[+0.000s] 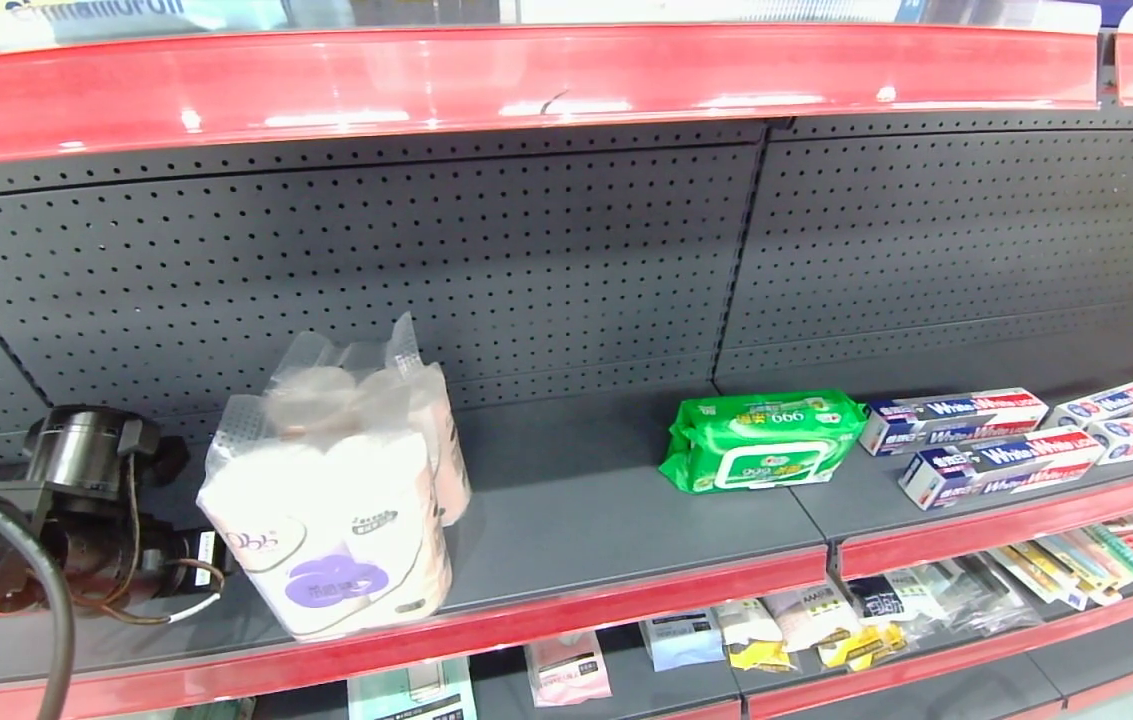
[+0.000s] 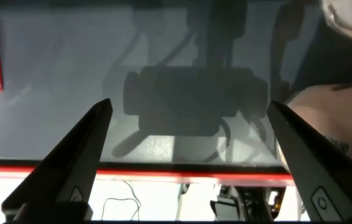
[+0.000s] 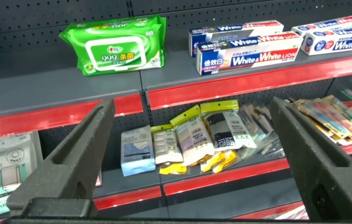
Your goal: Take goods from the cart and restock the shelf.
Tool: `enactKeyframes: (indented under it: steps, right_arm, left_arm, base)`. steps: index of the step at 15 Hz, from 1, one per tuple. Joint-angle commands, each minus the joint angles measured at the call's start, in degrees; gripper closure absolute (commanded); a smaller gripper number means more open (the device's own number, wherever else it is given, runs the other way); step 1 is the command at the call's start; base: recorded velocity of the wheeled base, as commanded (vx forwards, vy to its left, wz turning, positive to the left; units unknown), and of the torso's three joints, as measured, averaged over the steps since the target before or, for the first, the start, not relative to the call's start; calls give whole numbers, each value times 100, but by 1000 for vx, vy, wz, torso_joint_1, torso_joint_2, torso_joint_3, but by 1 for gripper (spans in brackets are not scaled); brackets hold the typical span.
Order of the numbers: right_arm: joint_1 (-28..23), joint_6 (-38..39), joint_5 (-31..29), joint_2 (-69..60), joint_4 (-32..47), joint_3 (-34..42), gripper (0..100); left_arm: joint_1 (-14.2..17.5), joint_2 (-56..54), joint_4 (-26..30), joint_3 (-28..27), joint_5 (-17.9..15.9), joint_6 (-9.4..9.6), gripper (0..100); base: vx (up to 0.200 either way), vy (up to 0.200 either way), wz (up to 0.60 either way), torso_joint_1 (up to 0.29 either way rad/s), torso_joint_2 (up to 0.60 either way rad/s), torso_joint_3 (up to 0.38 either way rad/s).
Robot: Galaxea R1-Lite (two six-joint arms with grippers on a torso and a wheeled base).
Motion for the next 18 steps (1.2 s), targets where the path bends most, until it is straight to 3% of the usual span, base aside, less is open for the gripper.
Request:
enactKeyframes:
  steps: [1, 18]
  right_arm:
    - [0, 0, -2, 7, -1, 1, 0]
    - [0, 0, -2, 7, -1, 1, 0]
  left_arm:
    - [-62, 83, -2, -63, 4, -1, 0]
    - [-404, 242, 7, -230, 12, 7, 0]
  base:
    - [0, 0, 0, 0, 0, 0]
    - [0, 0, 0, 0, 0, 0]
